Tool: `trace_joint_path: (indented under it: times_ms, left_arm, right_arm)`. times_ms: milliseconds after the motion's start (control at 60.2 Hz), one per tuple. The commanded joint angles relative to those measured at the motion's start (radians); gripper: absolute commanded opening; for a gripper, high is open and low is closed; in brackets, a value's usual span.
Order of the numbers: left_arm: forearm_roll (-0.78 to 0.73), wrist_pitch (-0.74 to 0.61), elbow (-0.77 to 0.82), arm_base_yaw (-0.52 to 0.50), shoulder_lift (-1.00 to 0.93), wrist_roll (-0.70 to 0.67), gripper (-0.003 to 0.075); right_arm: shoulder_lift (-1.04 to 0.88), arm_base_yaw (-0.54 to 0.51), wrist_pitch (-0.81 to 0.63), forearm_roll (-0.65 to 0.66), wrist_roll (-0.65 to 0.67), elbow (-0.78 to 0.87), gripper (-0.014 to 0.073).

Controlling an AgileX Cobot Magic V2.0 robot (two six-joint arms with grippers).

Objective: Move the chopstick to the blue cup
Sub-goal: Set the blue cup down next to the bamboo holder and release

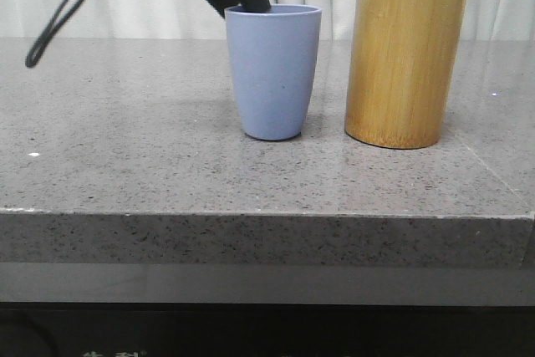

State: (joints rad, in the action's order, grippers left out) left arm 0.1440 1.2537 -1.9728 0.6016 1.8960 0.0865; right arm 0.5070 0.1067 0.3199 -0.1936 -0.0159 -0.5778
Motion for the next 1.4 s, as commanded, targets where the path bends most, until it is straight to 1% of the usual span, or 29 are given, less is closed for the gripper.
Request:
trace_joint_path:
  times_ms: [0, 66, 233, 316, 415, 482, 548, 714, 914, 1080, 1163, 1263, 1379]
  left_arm:
    - [0.020, 0.015, -0.036, 0.007, -0.110, -0.006, 0.0212]
    - [0.011, 0.015, -0.032, 0.007, -0.151, -0.006, 0.0212]
    - [-0.107, 0.015, -0.004, 0.002, -0.248, -0.007, 0.0211]
    - [-0.135, 0.015, 0.032, -0.011, -0.290, -0.007, 0.0200]
    - [-0.135, 0.015, 0.100, -0.038, -0.343, -0.008, 0.0134]
    - [-0.135, 0.015, 0.152, -0.061, -0.379, -0.008, 0.0067]
    - [-0.135, 0.015, 0.211, -0.084, -0.417, -0.008, -0.0016]
    - [-0.135, -0.027, 0.350, -0.141, -0.532, -0.025, -0.0019]
    - [-0.144, -0.142, 0.542, -0.261, -0.720, -0.064, -0.0019]
    - [-0.144, -0.234, 0.714, -0.425, -0.871, -0.086, -0.0019]
    - [-0.137, -0.297, 0.801, -0.489, -0.957, -0.086, -0.0019]
    - [-0.125, -0.406, 0.899, -0.530, -1.064, -0.086, -0.0019]
    - [-0.117, -0.572, 1.025, -0.536, -1.213, -0.086, -0.0019]
  right_arm:
    - [0.008, -0.002, -0.078, 0.002, -0.005, -0.036, 0.0634]
    - [0.008, -0.002, -0.078, 0.002, -0.005, -0.036, 0.0634]
    - [0.008, -0.002, -0.078, 0.002, -0.005, -0.036, 0.0634]
    - [0.008, -0.002, -0.078, 0.002, -0.005, -0.036, 0.0634]
    - [0.008, -0.002, -0.078, 0.002, -0.005, -0.036, 0.0634]
    - [0.008, -0.002, -0.078, 0.002, -0.005, -0.036, 0.0634]
    - [0.008, -0.002, -0.078, 0.002, -0.005, -0.036, 0.0634]
    - [0.008, -0.002, -0.078, 0.002, -0.005, -0.036, 0.0634]
    - [0.008, -0.002, -0.078, 0.002, -0.005, -0.036, 0.0634]
    - [0.008, -0.002, -0.077, 0.002, -0.005, -0.036, 0.0634]
    - [0.008, -0.002, -0.077, -0.007, -0.005, -0.036, 0.0634]
    - [0.008, -0.002, -0.077, -0.010, -0.005, -0.036, 0.0634]
    - [0.008, -0.002, -0.077, -0.012, -0.005, -0.036, 0.0634]
